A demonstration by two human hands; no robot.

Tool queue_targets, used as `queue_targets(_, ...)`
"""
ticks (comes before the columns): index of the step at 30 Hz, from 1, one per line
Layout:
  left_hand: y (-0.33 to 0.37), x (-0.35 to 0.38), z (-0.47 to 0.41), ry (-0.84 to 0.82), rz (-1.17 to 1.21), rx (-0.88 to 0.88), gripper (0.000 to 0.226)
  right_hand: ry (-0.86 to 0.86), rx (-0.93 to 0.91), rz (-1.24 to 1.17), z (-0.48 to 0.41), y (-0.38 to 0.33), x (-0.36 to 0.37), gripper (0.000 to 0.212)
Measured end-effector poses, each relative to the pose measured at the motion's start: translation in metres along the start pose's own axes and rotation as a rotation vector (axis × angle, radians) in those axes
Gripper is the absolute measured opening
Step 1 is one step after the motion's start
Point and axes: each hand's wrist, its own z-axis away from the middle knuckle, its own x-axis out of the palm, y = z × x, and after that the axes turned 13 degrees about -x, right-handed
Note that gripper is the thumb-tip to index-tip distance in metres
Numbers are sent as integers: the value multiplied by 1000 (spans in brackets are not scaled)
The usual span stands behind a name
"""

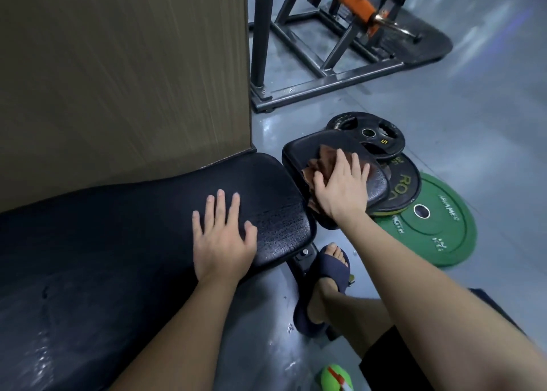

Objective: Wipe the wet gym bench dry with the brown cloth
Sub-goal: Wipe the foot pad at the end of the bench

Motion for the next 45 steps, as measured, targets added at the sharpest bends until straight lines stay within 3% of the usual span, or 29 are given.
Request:
queue_targets(8,-2,2,-3,-1,-61,14,70,-128,-261,60,-36,-16,11,65)
queue_targets(13,-2,3,-4,-35,-115,23,71,-63,-378,120,-88,-25,22,56)
queue_targets(15,-1,4,-5,-62,-141,34,72,-111,-363,196,-109,-35,24,52)
queue_targets(21,0,4,-9,-80,-167,42,73,-369,-425,372,-156,-58,27,58)
queue_targets(24,0,5,-11,-86,-154,38,73,-422,-422,339,-168,-46,18,74)
queue_targets(26,0,4,-11,-82,-150,39,73,-383,-356,325,-173,-22,4,86)
queue_targets(30,1,5,-12,-88,-154,36,73,-278,-307,260,-165,18,-8,87)
queue_targets(35,2,2,-12,-100,-145,41,73,-242,-244,291,-153,-2,2,92)
queue_targets(45,2,1,-12,-97,-152,38,73,-257,-480,249,-144,-30,14,92)
